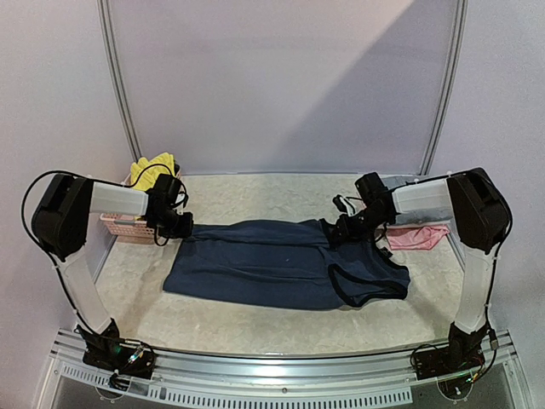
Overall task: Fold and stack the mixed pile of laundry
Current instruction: Fold the 1/3-folded tank top at the center of the board, then adjust the rectangle-folded tank top at the center of the board.
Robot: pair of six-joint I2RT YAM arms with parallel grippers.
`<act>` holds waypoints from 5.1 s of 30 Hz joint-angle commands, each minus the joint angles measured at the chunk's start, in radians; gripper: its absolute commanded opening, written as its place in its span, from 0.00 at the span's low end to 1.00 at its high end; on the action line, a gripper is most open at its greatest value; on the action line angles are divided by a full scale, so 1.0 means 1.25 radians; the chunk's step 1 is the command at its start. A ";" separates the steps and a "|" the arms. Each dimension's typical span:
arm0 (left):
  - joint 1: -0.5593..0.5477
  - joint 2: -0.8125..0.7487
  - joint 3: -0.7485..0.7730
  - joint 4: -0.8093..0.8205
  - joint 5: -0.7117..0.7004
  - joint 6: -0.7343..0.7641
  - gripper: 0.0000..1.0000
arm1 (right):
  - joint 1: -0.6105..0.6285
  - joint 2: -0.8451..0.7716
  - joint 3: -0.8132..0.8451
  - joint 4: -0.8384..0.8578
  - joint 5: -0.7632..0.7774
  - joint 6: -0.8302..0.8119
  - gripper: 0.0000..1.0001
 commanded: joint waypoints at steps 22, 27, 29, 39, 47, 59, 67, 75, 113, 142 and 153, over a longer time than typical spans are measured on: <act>-0.027 -0.109 -0.078 0.083 -0.106 -0.051 0.58 | 0.014 0.052 0.151 0.073 0.007 0.144 0.46; -0.027 -0.086 -0.073 0.095 -0.095 -0.051 0.53 | 0.014 0.076 0.161 0.067 0.007 0.148 0.40; -0.026 -0.081 -0.073 0.098 -0.093 -0.051 0.52 | 0.014 0.082 0.162 0.070 0.002 0.149 0.38; -0.025 -0.049 -0.073 0.120 -0.068 -0.051 0.41 | 0.014 0.109 0.179 0.074 -0.033 0.147 0.12; -0.020 -0.025 -0.057 0.143 -0.038 -0.039 0.12 | 0.014 0.088 0.166 0.071 -0.037 0.139 0.00; -0.015 -0.058 -0.050 0.131 -0.031 -0.043 0.00 | 0.015 -0.023 0.071 0.087 -0.037 0.129 0.00; -0.016 -0.097 -0.061 0.107 -0.059 -0.035 0.00 | 0.015 -0.102 0.007 0.090 -0.034 0.127 0.00; -0.015 -0.105 -0.082 0.098 -0.078 -0.049 0.20 | 0.016 -0.110 -0.028 0.115 -0.032 0.144 0.00; -0.015 -0.100 -0.186 0.166 0.038 -0.192 0.23 | 0.015 -0.083 -0.016 0.098 -0.006 0.137 0.00; 0.022 -0.100 -0.116 0.002 -0.106 -0.100 0.00 | 0.015 -0.038 -0.010 0.047 0.013 0.128 0.00; 0.021 -0.109 -0.124 0.032 -0.080 -0.098 0.33 | 0.020 -0.010 -0.055 0.078 -0.030 0.134 0.11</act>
